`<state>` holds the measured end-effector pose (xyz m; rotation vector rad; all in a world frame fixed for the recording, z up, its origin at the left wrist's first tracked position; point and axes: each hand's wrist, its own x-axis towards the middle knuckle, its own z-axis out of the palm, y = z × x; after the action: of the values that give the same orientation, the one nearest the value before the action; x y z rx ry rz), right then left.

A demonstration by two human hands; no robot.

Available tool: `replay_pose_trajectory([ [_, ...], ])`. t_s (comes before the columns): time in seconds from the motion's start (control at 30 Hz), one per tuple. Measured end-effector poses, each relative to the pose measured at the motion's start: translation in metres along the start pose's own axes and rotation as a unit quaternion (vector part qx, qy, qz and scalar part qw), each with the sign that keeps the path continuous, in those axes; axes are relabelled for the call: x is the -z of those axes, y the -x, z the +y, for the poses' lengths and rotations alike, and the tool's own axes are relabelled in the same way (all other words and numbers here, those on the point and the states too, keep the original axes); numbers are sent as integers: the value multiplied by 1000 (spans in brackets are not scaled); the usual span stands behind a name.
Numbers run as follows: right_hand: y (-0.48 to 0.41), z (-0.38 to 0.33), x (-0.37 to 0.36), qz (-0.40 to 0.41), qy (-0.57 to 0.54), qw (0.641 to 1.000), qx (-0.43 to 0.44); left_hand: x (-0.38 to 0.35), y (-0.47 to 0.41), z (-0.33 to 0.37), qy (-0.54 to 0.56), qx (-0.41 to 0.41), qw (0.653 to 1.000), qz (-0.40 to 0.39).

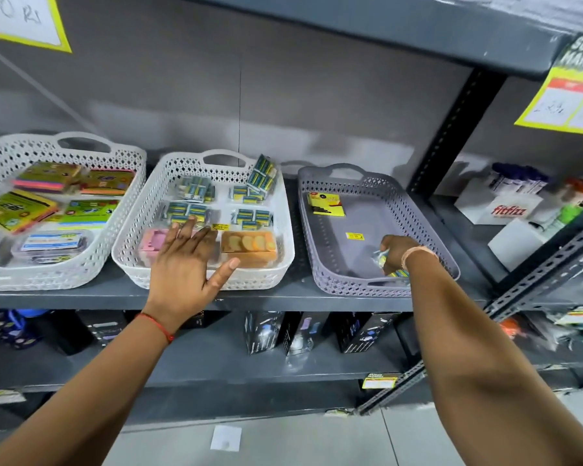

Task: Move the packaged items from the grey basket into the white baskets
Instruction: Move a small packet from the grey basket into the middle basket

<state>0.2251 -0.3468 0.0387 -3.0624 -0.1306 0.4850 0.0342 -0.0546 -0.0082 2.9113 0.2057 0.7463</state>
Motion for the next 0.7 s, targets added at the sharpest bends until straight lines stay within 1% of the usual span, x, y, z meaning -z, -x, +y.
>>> replay_pose_trajectory([
  [0.03,-2,-1,1,2,-21,1000,8,0,0,-1,3,2,1000,-1],
  [0.1,-5,-12,9,44,-81,995,28,1,2,-7,10,13,1000,-2],
  [0.17,-6,-34,22,100,-136,982,84,3,5,-17,15,26,1000,-3],
  [0.23,-6,-68,38,157,-185,957,158,5,8,-30,15,39,999,0],
  [0.3,-5,-104,50,170,-219,932,234,8,10,-44,15,49,999,2],
  [0.4,-7,-158,50,93,-234,912,323,9,14,-63,21,75,997,1],
  [0.47,-15,-190,38,60,-166,919,353,8,15,-73,24,91,996,1],
  [0.53,-29,-210,23,19,-84,930,357,4,15,-79,35,106,994,8],
  [0.57,-37,-219,16,-3,-64,933,355,2,15,-81,41,113,993,14],
  [0.63,-49,-224,3,-29,-43,935,352,0,15,-80,47,116,992,26],
  [0.7,-57,-226,-7,-34,-32,935,352,-2,14,-81,46,115,992,32],
])
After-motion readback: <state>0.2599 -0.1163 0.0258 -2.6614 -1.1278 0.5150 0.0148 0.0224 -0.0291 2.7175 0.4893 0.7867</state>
